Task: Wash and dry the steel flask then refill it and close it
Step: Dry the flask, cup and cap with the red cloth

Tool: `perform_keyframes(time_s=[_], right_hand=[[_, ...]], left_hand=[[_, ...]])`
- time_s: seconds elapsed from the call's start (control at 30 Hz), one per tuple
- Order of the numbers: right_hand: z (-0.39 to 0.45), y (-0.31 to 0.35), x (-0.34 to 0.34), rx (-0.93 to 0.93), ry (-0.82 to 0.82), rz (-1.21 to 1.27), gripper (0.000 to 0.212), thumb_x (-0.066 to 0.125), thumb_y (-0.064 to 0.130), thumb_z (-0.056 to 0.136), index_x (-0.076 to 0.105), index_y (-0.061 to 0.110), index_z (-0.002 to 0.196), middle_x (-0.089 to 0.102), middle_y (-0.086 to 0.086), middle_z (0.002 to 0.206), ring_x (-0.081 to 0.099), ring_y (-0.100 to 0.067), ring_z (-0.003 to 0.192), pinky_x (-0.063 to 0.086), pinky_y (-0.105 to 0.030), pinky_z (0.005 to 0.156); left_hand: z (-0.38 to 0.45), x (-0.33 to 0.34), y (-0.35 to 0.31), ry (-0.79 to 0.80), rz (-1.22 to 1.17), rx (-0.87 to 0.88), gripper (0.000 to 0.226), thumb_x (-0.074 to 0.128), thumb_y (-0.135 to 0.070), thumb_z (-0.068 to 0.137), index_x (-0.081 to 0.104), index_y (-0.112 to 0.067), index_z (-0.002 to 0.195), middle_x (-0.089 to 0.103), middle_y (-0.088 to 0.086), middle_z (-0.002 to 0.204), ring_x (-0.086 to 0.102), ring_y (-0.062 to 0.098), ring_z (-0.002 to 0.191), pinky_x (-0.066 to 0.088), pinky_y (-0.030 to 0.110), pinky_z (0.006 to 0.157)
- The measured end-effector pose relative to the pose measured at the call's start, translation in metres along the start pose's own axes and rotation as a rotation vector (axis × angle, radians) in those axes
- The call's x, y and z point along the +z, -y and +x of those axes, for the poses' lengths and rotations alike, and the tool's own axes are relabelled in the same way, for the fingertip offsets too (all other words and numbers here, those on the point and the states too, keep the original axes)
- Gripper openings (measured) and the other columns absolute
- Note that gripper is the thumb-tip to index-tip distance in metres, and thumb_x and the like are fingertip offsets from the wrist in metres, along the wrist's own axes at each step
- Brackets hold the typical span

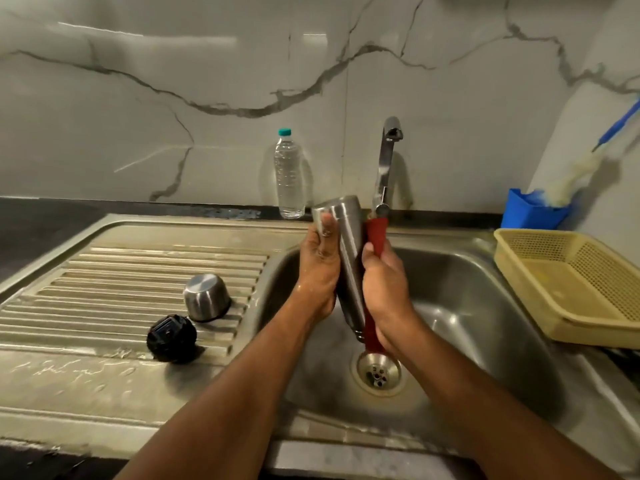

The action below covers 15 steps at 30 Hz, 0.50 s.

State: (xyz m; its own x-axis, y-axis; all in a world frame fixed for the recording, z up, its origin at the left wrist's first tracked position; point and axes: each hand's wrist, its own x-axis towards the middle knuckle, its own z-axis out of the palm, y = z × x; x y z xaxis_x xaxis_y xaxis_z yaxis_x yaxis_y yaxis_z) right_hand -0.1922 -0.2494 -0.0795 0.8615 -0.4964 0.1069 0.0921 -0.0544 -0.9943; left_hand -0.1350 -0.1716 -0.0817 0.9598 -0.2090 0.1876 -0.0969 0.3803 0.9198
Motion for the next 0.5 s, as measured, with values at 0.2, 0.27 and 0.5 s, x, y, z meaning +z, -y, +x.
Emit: perform_keyframes(time_s=[0.2, 0.27, 0.5], right_hand=[[-0.006, 0.002, -0.002, -0.618, 0.128, -0.283, 0.062, 0.036, 0.037, 0.106, 0.015, 0.035, 0.164, 0.017, 0.011, 0.172, 0.016, -0.005, 0.156, 0.019, -0.04, 0.128], [-0.007, -0.008, 0.002, -0.538, 0.171, -0.341, 0.061, 0.035, 0.039, 0.105, 0.019, 0.034, 0.164, 0.021, 0.01, 0.171, 0.019, -0.005, 0.156, 0.019, -0.036, 0.127], [-0.009, -0.009, 0.0, -0.178, 0.063, -0.237, 0.046, 0.04, 0.041, 0.102, 0.053, 0.033, 0.145, 0.066, 0.002, 0.127, 0.061, -0.02, 0.12, 0.048, -0.041, 0.104]], left_hand=[[-0.005, 0.006, 0.0, 0.05, -0.023, 0.124, 0.072, 0.047, -0.063, 0.093, 0.063, -0.004, 0.132, 0.077, 0.013, 0.114, 0.074, 0.027, 0.11, 0.061, 0.04, 0.093], [0.0, 0.0, -0.009, -0.05, -0.098, 0.113, 0.081, 0.05, -0.068, 0.085, 0.063, -0.002, 0.13, 0.076, 0.014, 0.107, 0.076, 0.026, 0.1, 0.062, 0.04, 0.089], [0.009, -0.012, -0.008, -0.173, -0.176, -0.003, 0.102, 0.05, -0.088, 0.073, 0.062, -0.004, 0.13, 0.074, 0.021, 0.105, 0.074, 0.035, 0.096, 0.059, 0.059, 0.098]])
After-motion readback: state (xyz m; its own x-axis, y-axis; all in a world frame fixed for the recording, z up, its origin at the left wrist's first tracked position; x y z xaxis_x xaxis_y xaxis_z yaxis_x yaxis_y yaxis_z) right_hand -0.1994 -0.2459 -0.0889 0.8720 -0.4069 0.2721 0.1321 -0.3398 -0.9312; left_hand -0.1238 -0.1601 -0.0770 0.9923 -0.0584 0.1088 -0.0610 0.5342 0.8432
